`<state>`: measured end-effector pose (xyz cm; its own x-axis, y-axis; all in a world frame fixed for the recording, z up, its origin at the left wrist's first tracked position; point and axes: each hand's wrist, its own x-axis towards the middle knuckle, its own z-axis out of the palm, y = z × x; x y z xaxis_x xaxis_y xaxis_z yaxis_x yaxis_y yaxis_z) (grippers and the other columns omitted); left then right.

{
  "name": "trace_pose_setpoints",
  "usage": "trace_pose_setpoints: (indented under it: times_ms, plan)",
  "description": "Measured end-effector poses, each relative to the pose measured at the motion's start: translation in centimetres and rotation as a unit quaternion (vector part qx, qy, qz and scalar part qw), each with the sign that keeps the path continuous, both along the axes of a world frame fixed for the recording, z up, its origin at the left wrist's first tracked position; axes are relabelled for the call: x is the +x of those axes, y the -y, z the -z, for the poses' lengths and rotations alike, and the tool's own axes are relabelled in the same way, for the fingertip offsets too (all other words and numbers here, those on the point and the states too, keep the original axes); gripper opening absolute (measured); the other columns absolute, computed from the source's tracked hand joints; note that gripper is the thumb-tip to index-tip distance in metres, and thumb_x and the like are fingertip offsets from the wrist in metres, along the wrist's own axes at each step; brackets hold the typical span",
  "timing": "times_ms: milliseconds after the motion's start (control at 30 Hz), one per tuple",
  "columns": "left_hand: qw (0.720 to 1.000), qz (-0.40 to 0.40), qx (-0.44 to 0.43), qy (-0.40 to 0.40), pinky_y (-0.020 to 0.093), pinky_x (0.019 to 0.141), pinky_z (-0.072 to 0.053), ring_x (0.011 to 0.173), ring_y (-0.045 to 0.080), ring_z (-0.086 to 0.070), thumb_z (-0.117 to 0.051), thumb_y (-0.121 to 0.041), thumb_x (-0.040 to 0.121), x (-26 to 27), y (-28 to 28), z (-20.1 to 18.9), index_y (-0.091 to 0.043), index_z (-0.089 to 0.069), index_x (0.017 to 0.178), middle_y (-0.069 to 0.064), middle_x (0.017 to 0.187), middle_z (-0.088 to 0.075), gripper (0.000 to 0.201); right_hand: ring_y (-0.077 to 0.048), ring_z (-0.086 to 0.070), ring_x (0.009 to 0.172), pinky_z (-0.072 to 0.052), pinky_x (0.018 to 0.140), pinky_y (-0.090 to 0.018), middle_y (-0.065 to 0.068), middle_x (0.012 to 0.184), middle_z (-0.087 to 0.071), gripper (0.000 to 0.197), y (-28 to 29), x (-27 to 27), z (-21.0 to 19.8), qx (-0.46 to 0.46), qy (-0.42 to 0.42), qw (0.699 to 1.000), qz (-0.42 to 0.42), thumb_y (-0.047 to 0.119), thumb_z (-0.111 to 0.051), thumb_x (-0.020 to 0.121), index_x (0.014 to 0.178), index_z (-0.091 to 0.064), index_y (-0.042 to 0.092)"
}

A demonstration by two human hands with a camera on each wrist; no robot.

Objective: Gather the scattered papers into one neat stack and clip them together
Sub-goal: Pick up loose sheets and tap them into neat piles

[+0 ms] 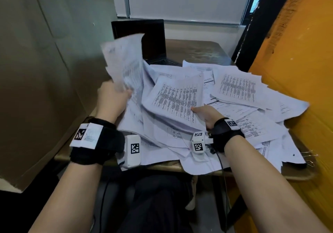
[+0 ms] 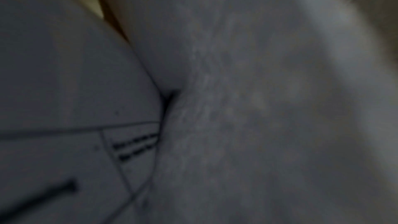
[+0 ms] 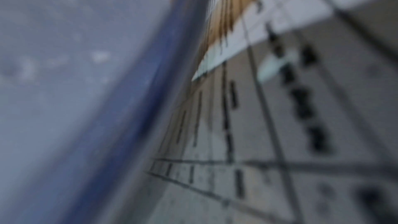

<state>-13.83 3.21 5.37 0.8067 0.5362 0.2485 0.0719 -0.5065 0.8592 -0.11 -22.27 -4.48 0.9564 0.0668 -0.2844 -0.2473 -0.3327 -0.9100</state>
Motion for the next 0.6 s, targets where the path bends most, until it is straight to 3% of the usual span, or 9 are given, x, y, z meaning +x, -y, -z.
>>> trace_pose_setpoints:
  times_ms: [67, 167, 233, 333, 400, 467, 500, 533, 600]
  plan:
    - [0.996, 0.016, 0.067, 0.051, 0.035, 0.083, -0.049, 0.096, 0.028, -0.065, -0.068, -0.015, 0.084, 0.0, 1.3, -2.6, 0.003, -0.068, 0.1, 0.019, 0.102, -0.069, 0.024, -0.032, -0.062, 0.106, -0.047, 0.101, -0.044, -0.017, 0.12, -0.065, 0.052, 0.6, 0.7, 0.9, 0.089, -0.039, 0.995, 0.001, 0.026, -0.066, 0.088, 0.127, -0.055, -0.007]
    - [0.985, 0.04, 0.128, 0.112, 0.031, 0.072, -0.045, 0.093, 0.033, -0.065, -0.067, -0.016, 0.084, 0.9, 2.8, -5.9, 0.0, -0.064, 0.088, 0.024, 0.096, -0.068, 0.017, -0.027, -0.067, 0.078, -0.055, 0.078, -0.037, -0.015, 0.093, -0.068, 0.023, 1.0, -0.5, 0.0, 0.204, -0.088, 0.975, 0.004, 0.012, -0.05, 0.099, 0.111, -0.06, -0.004]
    - [0.979, 0.061, 0.138, 0.138, 0.033, 0.076, -0.05, 0.094, 0.031, -0.064, -0.068, -0.015, 0.083, 2.0, 3.8, -7.8, -0.002, -0.064, 0.091, 0.021, 0.098, -0.068, 0.016, -0.025, -0.07, 0.073, -0.06, 0.069, -0.034, -0.015, 0.087, -0.07, 0.027, 1.8, -0.6, -0.1, 0.293, -0.108, 0.95, 0.018, 0.01, -0.042, 0.102, 0.105, -0.063, -0.006]
    - [0.972, 0.092, 0.127, 0.175, 0.032, 0.084, -0.053, 0.094, 0.02, -0.064, -0.07, -0.012, 0.081, 4.2, 4.5, -10.5, -0.005, -0.063, 0.107, 0.008, 0.102, -0.068, 0.028, -0.028, -0.072, 0.065, -0.058, 0.054, -0.033, -0.021, 0.077, -0.072, 0.043, 2.5, -0.7, -0.1, 0.401, -0.124, 0.907, 0.041, 0.003, -0.038, 0.1, 0.078, -0.072, -0.011]
    - [0.959, 0.123, 0.114, 0.227, 0.023, 0.078, -0.055, 0.089, 0.011, -0.066, -0.069, -0.007, 0.079, 5.3, 4.8, -12.6, -0.005, -0.063, 0.108, 0.002, 0.1, -0.067, 0.03, -0.032, -0.072, 0.08, -0.06, 0.067, -0.042, -0.023, 0.095, -0.072, 0.017, 2.2, -1.5, -0.8, 0.436, -0.115, 0.891, 0.041, -0.002, -0.062, 0.081, 0.092, -0.072, -0.009]
    - [0.943, 0.137, 0.146, 0.266, 0.011, 0.065, -0.052, 0.075, -0.005, -0.061, -0.062, -0.004, 0.079, 6.2, 5.3, -14.8, -0.006, -0.065, 0.104, -0.002, 0.094, -0.066, 0.025, -0.032, -0.068, 0.098, -0.056, 0.088, -0.045, -0.02, 0.114, -0.068, 0.06, 2.6, -0.3, 0.4, 0.451, -0.128, 0.881, 0.064, -0.007, -0.077, 0.061, 0.118, -0.061, -0.006]
    - [0.94, 0.139, 0.147, 0.276, 0.014, 0.057, -0.05, 0.068, -0.004, -0.06, -0.058, -0.006, 0.08, 6.7, 5.6, -15.9, -0.007, -0.065, 0.1, 0.001, 0.088, -0.065, 0.021, -0.033, -0.066, 0.104, -0.053, 0.094, -0.046, -0.02, 0.121, -0.064, 0.064, 2.5, -0.1, 0.3, 0.437, -0.12, 0.888, 0.07, -0.007, -0.074, 0.069, 0.129, -0.052, -0.005]
    - [0.936, 0.139, 0.143, 0.291, 0.022, 0.054, -0.05, 0.064, 0.006, -0.062, -0.056, -0.009, 0.081, 7.0, 5.8, -16.7, -0.007, -0.064, 0.096, 0.009, 0.084, -0.065, 0.017, -0.035, -0.066, 0.104, -0.054, 0.092, -0.047, -0.023, 0.121, -0.063, 0.054, 2.4, -0.1, 0.5, 0.447, -0.126, 0.883, 0.068, -0.003, -0.062, 0.084, 0.135, -0.045, -0.005]
    - [0.929, 0.141, 0.119, 0.322, 0.028, 0.051, -0.046, 0.061, 0.019, -0.062, -0.054, -0.017, 0.083, 8.0, 6.6, -18.6, -0.009, -0.058, 0.081, 0.02, 0.078, -0.061, 0.009, -0.033, -0.072, 0.087, -0.06, 0.075, -0.046, -0.024, 0.104, -0.07, 0.031, 2.2, -0.8, 0.4, 0.444, -0.121, 0.884, 0.077, 0.007, -0.039, 0.101, 0.128, -0.048, -0.005]
